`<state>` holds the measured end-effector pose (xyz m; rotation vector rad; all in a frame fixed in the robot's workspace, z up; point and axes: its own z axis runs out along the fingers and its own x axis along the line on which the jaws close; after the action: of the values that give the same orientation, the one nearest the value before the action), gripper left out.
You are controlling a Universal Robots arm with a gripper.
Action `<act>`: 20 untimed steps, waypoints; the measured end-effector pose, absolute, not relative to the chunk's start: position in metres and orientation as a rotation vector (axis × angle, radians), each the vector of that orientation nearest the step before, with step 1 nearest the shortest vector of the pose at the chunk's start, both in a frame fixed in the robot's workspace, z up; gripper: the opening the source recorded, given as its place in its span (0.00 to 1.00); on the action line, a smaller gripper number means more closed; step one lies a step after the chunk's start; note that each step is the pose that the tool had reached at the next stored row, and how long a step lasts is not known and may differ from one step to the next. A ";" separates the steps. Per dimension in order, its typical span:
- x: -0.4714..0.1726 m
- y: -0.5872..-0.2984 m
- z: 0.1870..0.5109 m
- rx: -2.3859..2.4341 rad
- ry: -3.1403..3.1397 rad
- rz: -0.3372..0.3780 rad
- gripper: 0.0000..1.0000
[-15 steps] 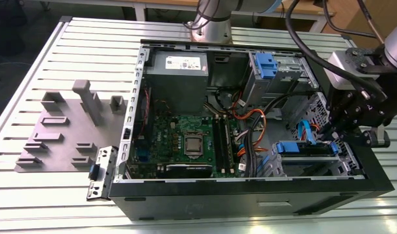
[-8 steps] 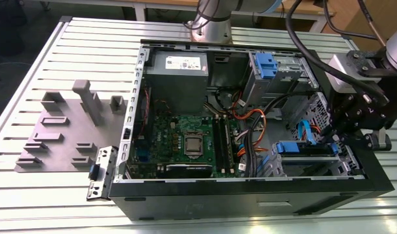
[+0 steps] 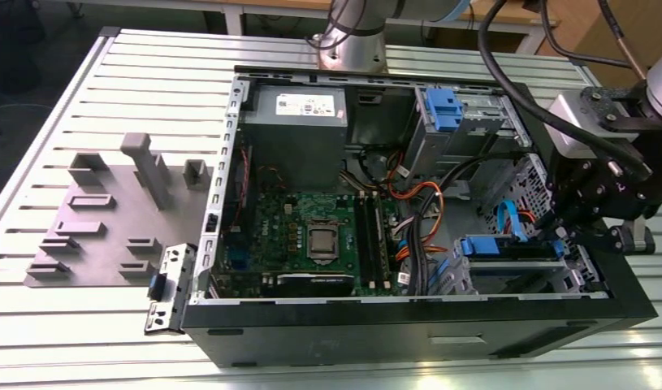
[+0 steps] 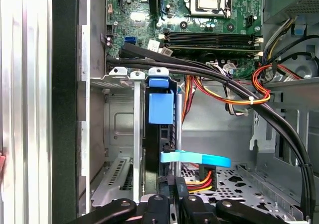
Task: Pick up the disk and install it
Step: 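Insert the second disk wire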
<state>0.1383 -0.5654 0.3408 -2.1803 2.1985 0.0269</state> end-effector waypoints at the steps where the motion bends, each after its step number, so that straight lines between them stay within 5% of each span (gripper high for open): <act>1: 0.138 -0.565 0.341 -2.180 2.199 0.027 0.17; 20: 0.139 -0.572 0.342 -2.179 2.198 0.028 0.17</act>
<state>0.1391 -0.5716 0.3419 -2.1792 2.1982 0.0284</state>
